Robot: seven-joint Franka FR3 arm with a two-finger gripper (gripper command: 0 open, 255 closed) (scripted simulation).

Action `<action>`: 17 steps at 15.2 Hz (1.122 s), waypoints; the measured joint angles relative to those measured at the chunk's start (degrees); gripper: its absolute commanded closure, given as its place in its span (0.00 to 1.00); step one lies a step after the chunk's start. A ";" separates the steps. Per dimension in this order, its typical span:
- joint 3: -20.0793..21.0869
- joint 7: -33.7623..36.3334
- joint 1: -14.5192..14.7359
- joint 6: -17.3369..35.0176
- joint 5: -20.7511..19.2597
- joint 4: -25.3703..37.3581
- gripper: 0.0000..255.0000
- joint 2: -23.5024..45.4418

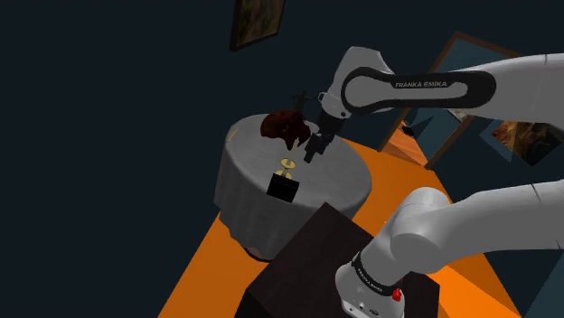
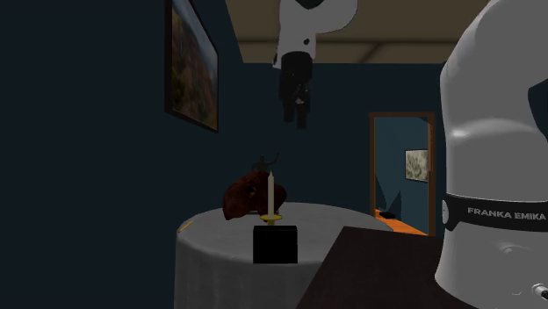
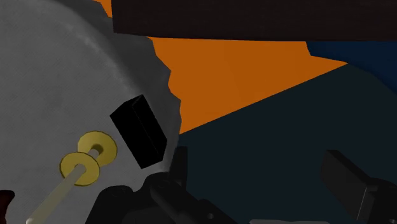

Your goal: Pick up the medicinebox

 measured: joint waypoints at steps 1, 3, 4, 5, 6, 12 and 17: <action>-0.65 -0.90 -0.01 1.98 -0.33 -0.55 0.00 1.40; -2.83 -3.72 -0.54 6.00 -1.44 -1.35 0.00 4.57; -3.50 -4.64 -0.33 8.25 -1.54 -1.53 0.00 6.63; -4.50 -5.90 -0.29 10.89 -1.74 -1.86 0.00 8.97; -5.09 -6.81 -0.09 12.83 -1.74 -1.92 0.00 10.77; -10.65 -16.28 1.51 25.63 1.24 0.56 0.00 26.10; -12.74 -27.66 2.44 34.08 10.20 4.60 0.00 39.56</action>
